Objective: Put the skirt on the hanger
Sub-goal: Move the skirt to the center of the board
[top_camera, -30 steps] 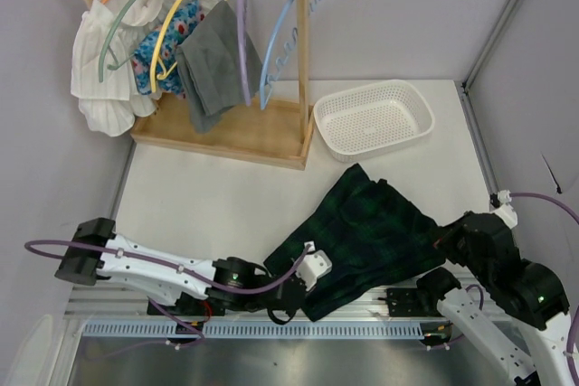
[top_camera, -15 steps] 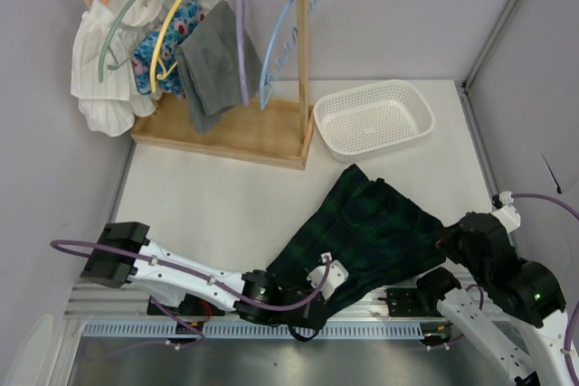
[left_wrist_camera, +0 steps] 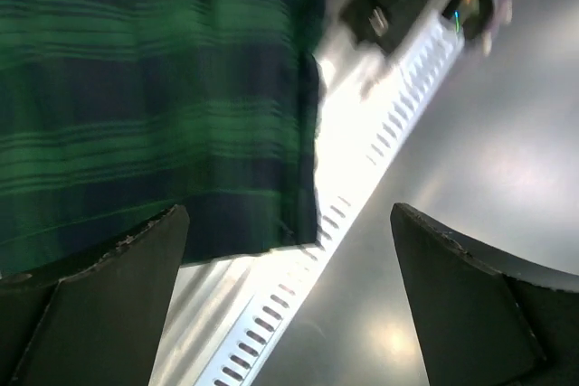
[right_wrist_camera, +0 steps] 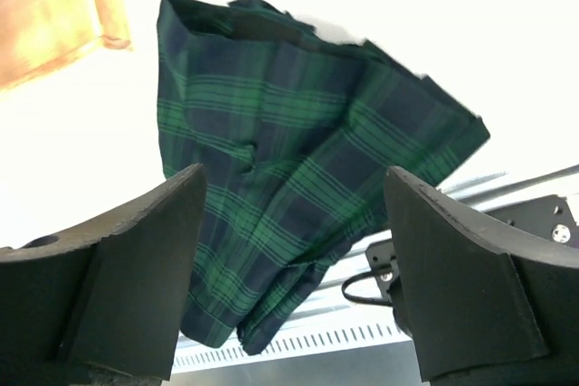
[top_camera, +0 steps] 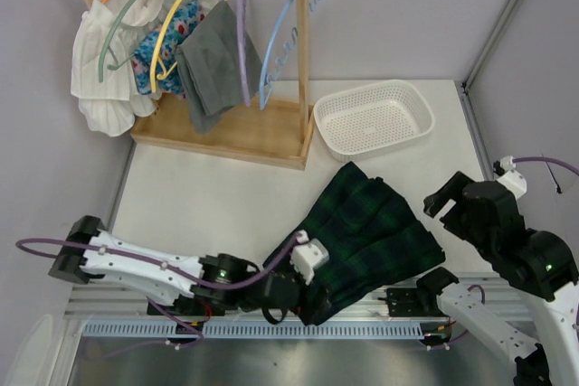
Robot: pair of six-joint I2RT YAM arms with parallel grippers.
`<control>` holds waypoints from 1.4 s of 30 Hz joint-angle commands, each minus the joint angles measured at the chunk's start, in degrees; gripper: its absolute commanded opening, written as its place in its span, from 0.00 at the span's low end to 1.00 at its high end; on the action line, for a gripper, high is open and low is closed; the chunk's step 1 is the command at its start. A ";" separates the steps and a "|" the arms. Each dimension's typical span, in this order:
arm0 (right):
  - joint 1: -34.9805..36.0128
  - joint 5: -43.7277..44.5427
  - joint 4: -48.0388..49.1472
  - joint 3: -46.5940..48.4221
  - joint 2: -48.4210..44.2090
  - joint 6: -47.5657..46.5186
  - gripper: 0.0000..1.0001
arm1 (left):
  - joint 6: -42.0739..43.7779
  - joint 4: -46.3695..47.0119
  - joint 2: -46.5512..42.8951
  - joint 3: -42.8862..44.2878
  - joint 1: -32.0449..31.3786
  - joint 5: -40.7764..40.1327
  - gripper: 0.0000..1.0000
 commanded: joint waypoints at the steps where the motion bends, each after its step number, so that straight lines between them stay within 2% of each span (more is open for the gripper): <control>1: -0.17 -0.94 -0.79 2.63 1.49 -5.52 0.83 | -4.11 0.63 -7.91 -4.98 8.99 1.44 0.98; 4: -0.08 -11.71 9.04 -4.56 2.63 -7.55 0.81 | -7.99 2.47 -15.29 -10.85 19.63 6.71 0.89; 7: 0.18 -19.72 21.87 -15.02 4.04 -6.67 0.66 | -10.20 1.44 -18.82 -12.98 25.35 8.13 0.69; 8: 0.53 -20.63 28.08 -17.57 4.48 -6.41 0.58 | -10.37 1.17 -18.82 -13.07 25.71 7.96 0.52; 9: 0.71 -21.07 30.66 -21.86 4.74 -5.36 0.41 | -10.46 1.16 -18.04 -12.99 25.71 8.04 0.46; 10: 1.15 -21.51 32.87 -23.64 5.27 -5.27 0.35 | -10.11 1.77 -17.34 -12.90 25.71 9.96 0.40; 11: 2.11 -22.13 36.72 -25.31 5.80 -5.53 0.33 | -10.02 4.13 -16.29 -13.77 25.80 11.37 0.31; 13: 3.08 -21.00 38.51 -28.66 8.43 -5.88 0.31 | -10.11 6.95 -11.91 -14.30 25.71 14.96 0.24; 14: 3.87 -20.56 39.82 -29.62 9.48 -6.23 0.28 | -10.28 10.53 -10.14 -14.39 25.71 16.38 0.16; 17: 4.23 -18.80 42.02 -33.58 12.65 -8.07 0.28 | -12.57 17.57 -2.67 -15.71 25.45 20.50 0.06; 19: 3.62 -18.18 42.90 -36.73 14.50 -9.21 0.27 | -13.54 20.40 1.98 -15.80 24.23 22.10 0.04; 21: 1.26 -18.70 44.40 -38.68 15.90 -9.74 0.20 | -13.45 20.42 4.98 -13.88 22.21 21.93 0.02; 22: 0.28 -19.31 44.84 -40.17 17.56 -10.44 0.14 | -13.54 19.63 8.30 -13.34 21.85 22.02 0.02; 25: -3.15 -21.06 45.97 -41.67 20.82 -10.53 0.10 | -15.73 18.21 12.63 -12.81 21.76 23.24 0.00; 28: -4.65 -19.59 45.11 -40.36 23.45 -10.01 0.03 | -17.75 19.62 15.89 -14.39 23.42 25.09 0.00; 31: -5.35 -16.69 45.45 -39.21 24.87 -10.01 0.00 | -17.50 20.06 17.30 -16.14 26.76 25.18 0.01; 37: -8.94 -16.60 49.49 -42.64 25.58 -8.08 0.00 | -9.86 21.02 20.89 -14.58 33.79 25.18 0.00; 42: -13.95 -15.19 50.73 -44.48 25.23 -7.64 0.00 | 2.88 18.92 26.96 -5.62 41.44 26.67 0.00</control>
